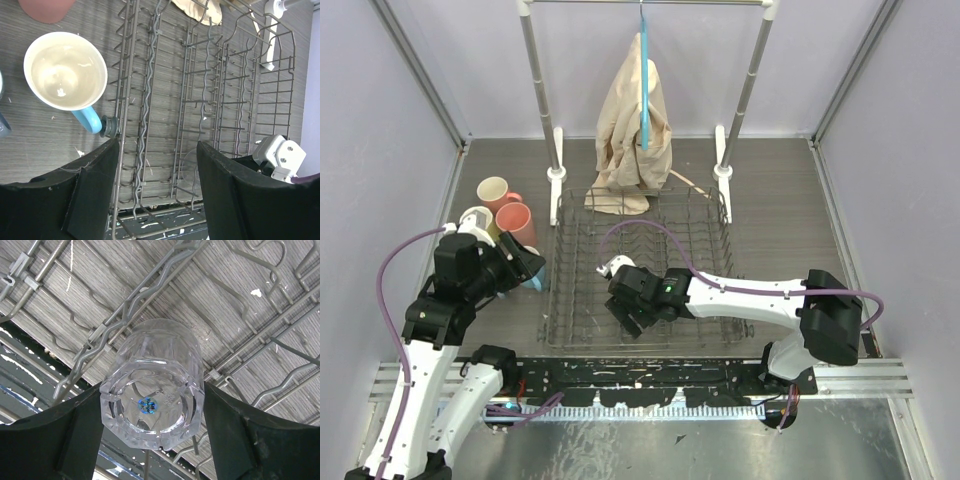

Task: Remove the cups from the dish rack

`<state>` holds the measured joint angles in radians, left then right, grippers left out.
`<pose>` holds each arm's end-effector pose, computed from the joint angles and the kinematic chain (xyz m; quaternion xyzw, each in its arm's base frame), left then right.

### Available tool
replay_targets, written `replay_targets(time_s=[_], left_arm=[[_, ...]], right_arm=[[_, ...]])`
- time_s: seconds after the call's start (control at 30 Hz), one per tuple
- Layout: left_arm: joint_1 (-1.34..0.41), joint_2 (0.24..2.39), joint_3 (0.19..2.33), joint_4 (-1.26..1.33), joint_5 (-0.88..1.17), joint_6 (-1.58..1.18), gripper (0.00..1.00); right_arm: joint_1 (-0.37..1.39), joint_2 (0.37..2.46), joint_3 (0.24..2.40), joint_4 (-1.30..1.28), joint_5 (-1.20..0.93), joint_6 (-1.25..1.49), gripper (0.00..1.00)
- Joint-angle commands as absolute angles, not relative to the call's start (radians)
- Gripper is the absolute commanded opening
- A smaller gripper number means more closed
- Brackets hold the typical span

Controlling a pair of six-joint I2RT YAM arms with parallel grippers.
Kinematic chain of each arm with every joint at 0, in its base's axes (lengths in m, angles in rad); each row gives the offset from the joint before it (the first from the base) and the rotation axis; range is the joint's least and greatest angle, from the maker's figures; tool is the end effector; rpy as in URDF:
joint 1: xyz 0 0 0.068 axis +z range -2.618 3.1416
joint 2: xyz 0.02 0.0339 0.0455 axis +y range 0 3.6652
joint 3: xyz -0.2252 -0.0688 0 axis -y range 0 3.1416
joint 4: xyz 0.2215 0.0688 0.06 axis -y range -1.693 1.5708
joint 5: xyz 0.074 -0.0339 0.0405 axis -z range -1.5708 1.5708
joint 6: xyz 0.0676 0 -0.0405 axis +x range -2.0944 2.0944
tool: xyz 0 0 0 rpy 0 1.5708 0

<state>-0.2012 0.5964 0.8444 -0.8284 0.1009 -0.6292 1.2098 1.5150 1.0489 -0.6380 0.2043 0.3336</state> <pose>0.1474 -0.0370 0.2751 -0.1632 0.8638 -0.2320 0.4164 0.1172 0.2715 0.1672 -0.3892 0.8864 0.0893 0.2341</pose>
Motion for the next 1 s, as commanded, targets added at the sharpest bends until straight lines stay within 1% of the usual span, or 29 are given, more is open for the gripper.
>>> replay_targets(time_s=[0.0,0.1,0.13,0.3,0.4,0.43,0.47,0.53,0.97], left_arm=[[-0.206,0.602,0.835,-0.821,0.126,-0.623,0.70],[-0.206,0.599,0.837,-0.821,0.124,-0.622,0.70],[-0.206,0.597,0.837,-0.821,0.123,-0.622,0.70],[-0.205,0.597,0.837,-0.821,0.123,-0.624,0.70],[-0.205,0.597,0.841,-0.821,0.124,-0.627,0.70],[-0.206,0.597,0.844,-0.821,0.124,-0.626,0.70],[-0.206,0.597,0.846,-0.821,0.125,-0.626,0.70],[-0.205,0.598,0.853,-0.821,0.125,-0.626,0.70],[-0.206,0.595,0.889,-0.862,0.125,-0.633,0.70]], right_arm=[[1.214,1.502,1.046,-0.579,0.190,0.332,0.76],[1.212,1.508,1.034,-0.576,0.195,0.331,0.70],[1.211,1.508,1.029,-0.575,0.194,0.330,0.65],[1.207,1.500,1.028,-0.578,0.199,0.331,0.24],[1.207,1.489,1.039,-0.597,0.209,0.334,0.06],[1.207,1.483,1.046,-0.606,0.210,0.336,0.02],[1.207,1.475,1.053,-0.615,0.210,0.338,0.01],[1.207,1.454,1.071,-0.635,0.251,0.342,0.01],[1.207,1.275,1.264,-0.767,0.349,0.339,0.01]])
